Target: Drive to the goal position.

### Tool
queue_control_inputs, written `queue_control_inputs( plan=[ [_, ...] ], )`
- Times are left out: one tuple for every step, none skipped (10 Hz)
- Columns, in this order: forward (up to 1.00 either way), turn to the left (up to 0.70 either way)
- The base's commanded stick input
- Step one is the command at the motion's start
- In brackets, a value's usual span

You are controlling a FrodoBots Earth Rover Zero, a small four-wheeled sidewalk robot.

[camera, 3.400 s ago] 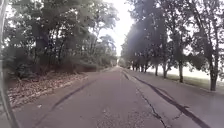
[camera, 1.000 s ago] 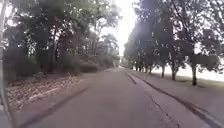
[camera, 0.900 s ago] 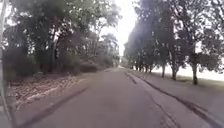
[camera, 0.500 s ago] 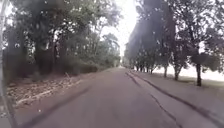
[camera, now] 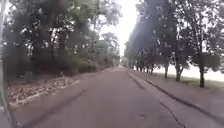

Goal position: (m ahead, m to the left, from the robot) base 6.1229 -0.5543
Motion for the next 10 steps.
queue_control_inputs(
  plan=[
    [0.7, 0.0],
    [0.7, 0.0],
    [0.7, 0.0],
    [0.7, 0.0],
    [0.7, 0.0],
    [0.7, 0.0],
    [0.7, 0.0],
    [0.7, 0.0],
    [0.7, 0.0],
    [0.7, 0.0]
  ],
)
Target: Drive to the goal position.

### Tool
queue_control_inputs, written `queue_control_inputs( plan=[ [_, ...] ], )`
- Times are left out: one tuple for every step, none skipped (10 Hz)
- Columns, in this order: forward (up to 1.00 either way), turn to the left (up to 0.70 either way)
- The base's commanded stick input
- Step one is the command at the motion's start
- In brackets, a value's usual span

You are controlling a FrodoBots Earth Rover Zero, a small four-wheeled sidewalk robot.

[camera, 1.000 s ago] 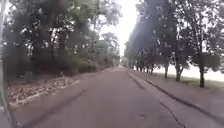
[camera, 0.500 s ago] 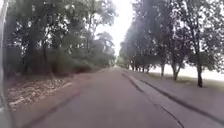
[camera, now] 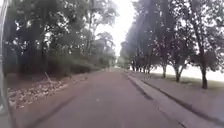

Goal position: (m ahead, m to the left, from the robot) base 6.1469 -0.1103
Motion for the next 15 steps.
queue_control_inputs(
  plan=[
    [0.7, 0.0],
    [0.7, 0.0],
    [0.7, 0.0],
    [0.7, 0.0],
    [0.7, 0.0],
    [0.7, 0.0],
    [0.7, 0.0],
    [0.7, 0.0],
    [0.7, 0.0],
    [0.7, 0.0],
    [0.7, 0.0],
    [0.7, 0.0],
    [0.7, 0.0],
    [0.7, 0.0],
    [0.7, 0.0]
  ],
)
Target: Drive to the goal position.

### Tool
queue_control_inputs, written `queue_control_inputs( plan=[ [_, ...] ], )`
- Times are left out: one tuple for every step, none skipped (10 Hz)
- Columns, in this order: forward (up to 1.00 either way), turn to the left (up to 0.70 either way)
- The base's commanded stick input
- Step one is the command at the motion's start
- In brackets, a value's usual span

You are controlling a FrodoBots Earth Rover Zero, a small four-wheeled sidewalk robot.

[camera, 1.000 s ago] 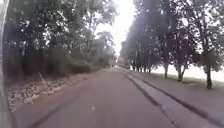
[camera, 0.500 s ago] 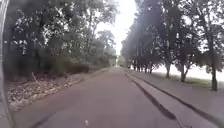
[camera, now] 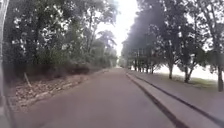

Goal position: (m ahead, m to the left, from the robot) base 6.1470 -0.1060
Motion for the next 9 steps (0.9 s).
queue_control_inputs(
  plan=[
    [0.7, 0.0],
    [0.7, 0.0],
    [0.7, 0.0],
    [0.7, 0.0],
    [0.7, 0.0],
    [0.7, 0.0],
    [0.7, 0.0],
    [0.7, 0.0],
    [0.7, 0.0]
  ],
)
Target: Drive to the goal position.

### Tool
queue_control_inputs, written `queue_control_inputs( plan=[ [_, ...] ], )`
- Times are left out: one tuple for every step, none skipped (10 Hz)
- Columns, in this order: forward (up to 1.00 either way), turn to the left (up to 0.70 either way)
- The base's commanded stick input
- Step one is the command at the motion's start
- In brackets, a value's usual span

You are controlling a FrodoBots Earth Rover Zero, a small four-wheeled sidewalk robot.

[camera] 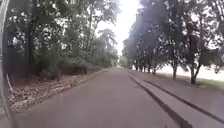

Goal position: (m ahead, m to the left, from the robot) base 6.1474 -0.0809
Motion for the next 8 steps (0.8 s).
queue_control_inputs(
  plan=[
    [0.7, 0.0],
    [0.7, 0.0],
    [0.7, 0.0],
    [0.7, 0.0],
    [0.7, 0.0],
    [0.7, 0.0],
    [0.7, 0.0],
    [0.7, 0.0]
  ],
)
